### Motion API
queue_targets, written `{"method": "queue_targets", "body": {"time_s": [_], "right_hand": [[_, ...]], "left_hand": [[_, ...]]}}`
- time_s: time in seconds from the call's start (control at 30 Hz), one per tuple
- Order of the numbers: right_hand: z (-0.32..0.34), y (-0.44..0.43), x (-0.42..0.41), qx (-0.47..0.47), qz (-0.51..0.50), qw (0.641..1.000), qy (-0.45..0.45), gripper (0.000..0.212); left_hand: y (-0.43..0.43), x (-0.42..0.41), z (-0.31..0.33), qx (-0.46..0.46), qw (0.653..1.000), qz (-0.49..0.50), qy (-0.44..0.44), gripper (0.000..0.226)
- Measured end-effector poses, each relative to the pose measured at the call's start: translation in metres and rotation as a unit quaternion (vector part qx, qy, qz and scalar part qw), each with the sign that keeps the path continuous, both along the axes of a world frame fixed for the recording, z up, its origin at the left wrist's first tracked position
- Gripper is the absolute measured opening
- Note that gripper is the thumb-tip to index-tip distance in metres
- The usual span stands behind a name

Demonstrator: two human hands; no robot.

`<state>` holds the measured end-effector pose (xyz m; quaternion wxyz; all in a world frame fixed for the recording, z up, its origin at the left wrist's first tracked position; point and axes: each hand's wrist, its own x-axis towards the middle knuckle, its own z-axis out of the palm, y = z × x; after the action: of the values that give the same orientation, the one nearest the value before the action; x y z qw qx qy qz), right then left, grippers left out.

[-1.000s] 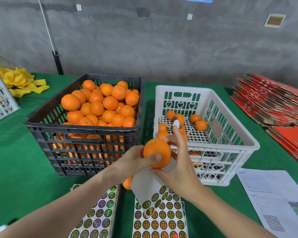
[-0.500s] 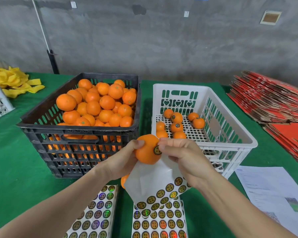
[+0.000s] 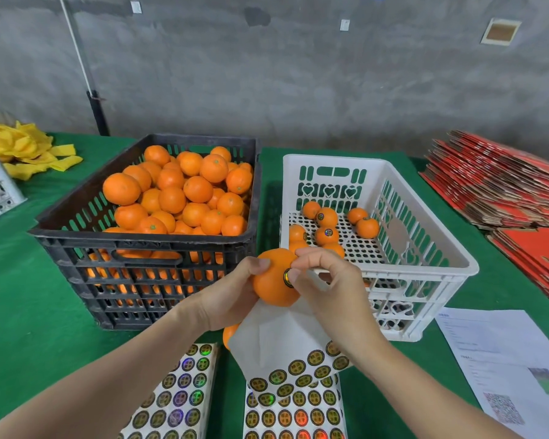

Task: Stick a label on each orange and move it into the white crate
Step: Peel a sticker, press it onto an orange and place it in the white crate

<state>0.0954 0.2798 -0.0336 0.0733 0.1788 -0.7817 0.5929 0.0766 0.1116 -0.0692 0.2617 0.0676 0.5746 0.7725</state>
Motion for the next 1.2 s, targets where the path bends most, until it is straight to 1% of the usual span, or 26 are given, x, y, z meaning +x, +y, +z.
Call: {"method": "queue_targets", "body": {"time_s": [0.1, 0.13, 0.2, 0.23, 0.33, 0.4, 0.43, 0.5, 0.53, 0.6, 0.63, 0.67, 0.7, 0.73, 0.77, 0.83, 0.87, 0.93, 0.97, 1.0, 1.03, 1.07, 1.1, 1.13, 1.17, 1.2], "right_hand": [[0.002, 0.006, -0.004, 0.02, 0.02, 0.999, 0.03, 0.023], [0.004, 0.008, -0.007, 0.015, 0.033, 0.999, 0.01, 0.035], [0.008, 0.014, -0.014, -0.009, 0.058, 0.995, -0.08, 0.07], [0.008, 0.016, -0.017, -0.014, 0.067, 0.991, -0.113, 0.077], [0.008, 0.018, -0.018, 0.025, 0.141, 0.985, -0.1, 0.063], [0.007, 0.017, -0.015, 0.096, 0.185, 0.976, -0.062, 0.072], [0.005, 0.015, -0.015, 0.138, 0.18, 0.974, -0.027, 0.078], [0.007, 0.013, -0.018, 0.165, 0.141, 0.976, 0.026, 0.075], [0.012, 0.014, -0.024, 0.146, 0.12, 0.981, 0.031, 0.071], [0.027, 0.022, -0.048, 0.089, 0.051, 0.994, 0.022, 0.066], [0.034, 0.029, -0.069, 0.068, 0.006, 0.998, 0.012, 0.064], [0.04, 0.038, -0.093, 0.068, -0.033, 0.997, -0.005, 0.063], [0.045, 0.048, -0.119, 0.105, -0.06, 0.992, -0.026, 0.062], [0.042, 0.06, -0.144, 0.174, -0.07, 0.981, -0.055, 0.062], [0.035, 0.069, -0.166, 0.272, -0.061, 0.956, -0.09, 0.063], [0.001, 0.091, -0.203, 0.467, -0.035, 0.867, -0.173, 0.067], [-0.018, 0.1, -0.22, 0.531, -0.034, 0.823, -0.198, 0.066], [-0.043, 0.111, -0.235, 0.583, -0.031, 0.788, -0.196, 0.054], [-0.049, 0.113, -0.239, 0.596, -0.018, 0.784, -0.171, 0.047], [-0.049, 0.113, -0.238, 0.582, -0.014, 0.791, -0.187, 0.043], [-0.05, 0.116, -0.238, 0.589, -0.021, 0.78, -0.208, 0.045], [-0.046, 0.115, -0.236, 0.618, -0.039, 0.756, -0.213, 0.053], [-0.042, 0.11, -0.23, 0.645, -0.025, 0.739, -0.194, 0.06], [-0.033, 0.108, -0.22, 0.635, 0.004, 0.754, -0.168, 0.064], [-0.021, 0.104, -0.211, 0.563, 0.034, 0.814, -0.138, 0.06], [-0.01, 0.096, -0.202, 0.441, 0.045, 0.89, -0.102, 0.049]], "left_hand": [[-0.004, -0.002, 0.002, -0.003, 1.0, -0.022, 0.007, 0.093], [-0.006, -0.002, 0.002, -0.004, 0.999, -0.038, 0.007, 0.09], [-0.008, -0.001, 0.002, -0.013, 0.998, -0.058, 0.004, 0.091], [-0.009, -0.002, 0.001, -0.019, 0.998, -0.058, 0.003, 0.093], [-0.007, -0.005, 0.004, -0.023, 0.999, -0.035, 0.0, 0.101], [-0.004, -0.009, 0.007, -0.013, 0.999, -0.034, 0.002, 0.1], [-0.003, -0.011, 0.008, -0.008, 0.999, -0.035, 0.006, 0.096], [0.001, -0.013, 0.012, -0.009, 0.999, -0.035, 0.016, 0.079], [0.002, -0.014, 0.015, -0.014, 0.999, -0.035, 0.011, 0.076], [-0.002, -0.02, 0.017, -0.052, 0.999, -0.003, 0.002, 0.089], [-0.004, -0.023, 0.016, -0.066, 0.998, 0.012, 0.014, 0.081], [-0.006, -0.025, 0.018, -0.068, 0.997, 0.023, 0.03, 0.063], [-0.008, -0.026, 0.017, -0.065, 0.996, 0.028, 0.047, 0.044], [-0.009, -0.026, 0.019, -0.06, 0.996, 0.034, 0.052, 0.029], [-0.009, -0.027, 0.019, -0.058, 0.996, 0.042, 0.055, 0.027], [-0.009, -0.029, 0.019, -0.056, 0.995, 0.058, 0.06, 0.042], [-0.009, -0.029, 0.022, -0.053, 0.995, 0.061, 0.063, 0.052], [-0.011, -0.03, 0.023, -0.031, 0.996, 0.044, 0.069, 0.059], [-0.012, -0.029, 0.025, -0.021, 0.997, 0.031, 0.067, 0.057], [-0.012, -0.029, 0.026, -0.017, 0.998, 0.023, 0.06, 0.054], [-0.013, -0.028, 0.026, -0.015, 0.998, 0.021, 0.052, 0.051], [-0.014, -0.028, 0.025, -0.012, 0.999, 0.024, 0.044, 0.049], [-0.015, -0.028, 0.024, -0.008, 0.999, 0.033, 0.037, 0.049], [-0.015, -0.027, 0.024, -0.003, 0.998, 0.046, 0.032, 0.05], [-0.016, -0.027, 0.024, 0.006, 0.998, 0.054, 0.028, 0.053], [-0.018, -0.026, 0.025, 0.018, 0.998, 0.058, 0.024, 0.059]]}}
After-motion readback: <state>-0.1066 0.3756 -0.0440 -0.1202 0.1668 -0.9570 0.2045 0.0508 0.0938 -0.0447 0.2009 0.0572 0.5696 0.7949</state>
